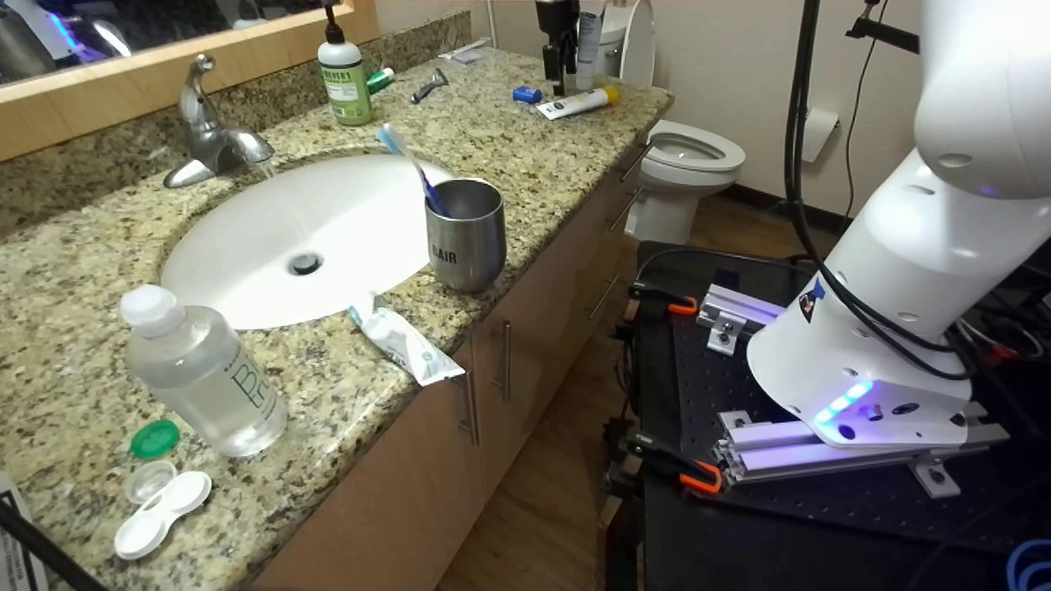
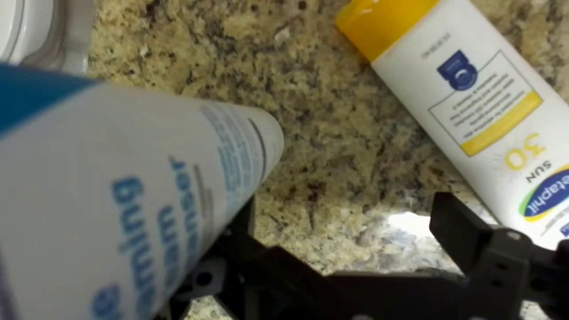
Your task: Move the dental floss from the right to the left side of the counter
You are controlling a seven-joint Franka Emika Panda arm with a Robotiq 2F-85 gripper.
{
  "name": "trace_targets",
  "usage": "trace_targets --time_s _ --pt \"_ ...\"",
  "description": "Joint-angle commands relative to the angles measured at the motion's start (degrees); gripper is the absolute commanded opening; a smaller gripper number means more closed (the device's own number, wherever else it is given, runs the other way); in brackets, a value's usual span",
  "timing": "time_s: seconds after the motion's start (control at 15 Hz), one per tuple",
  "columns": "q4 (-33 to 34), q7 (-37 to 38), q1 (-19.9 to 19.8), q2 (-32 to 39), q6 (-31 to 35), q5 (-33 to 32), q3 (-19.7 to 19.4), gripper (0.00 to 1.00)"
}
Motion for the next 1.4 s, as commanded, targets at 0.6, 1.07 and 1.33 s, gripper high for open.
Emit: trace_targets --time_s 0.6,1.07,1.33 --pt "-5.3 -3.6 0.3 -4.2 2.3 -5.6 0.3 1.00" --pt "-4.1 -4.2 0.4 -3.1 2.8 -6.6 -0.7 1.00" --pt "-2.9 0.1 0.9 -2.4 0.7 -6.6 -2.5 1.00"
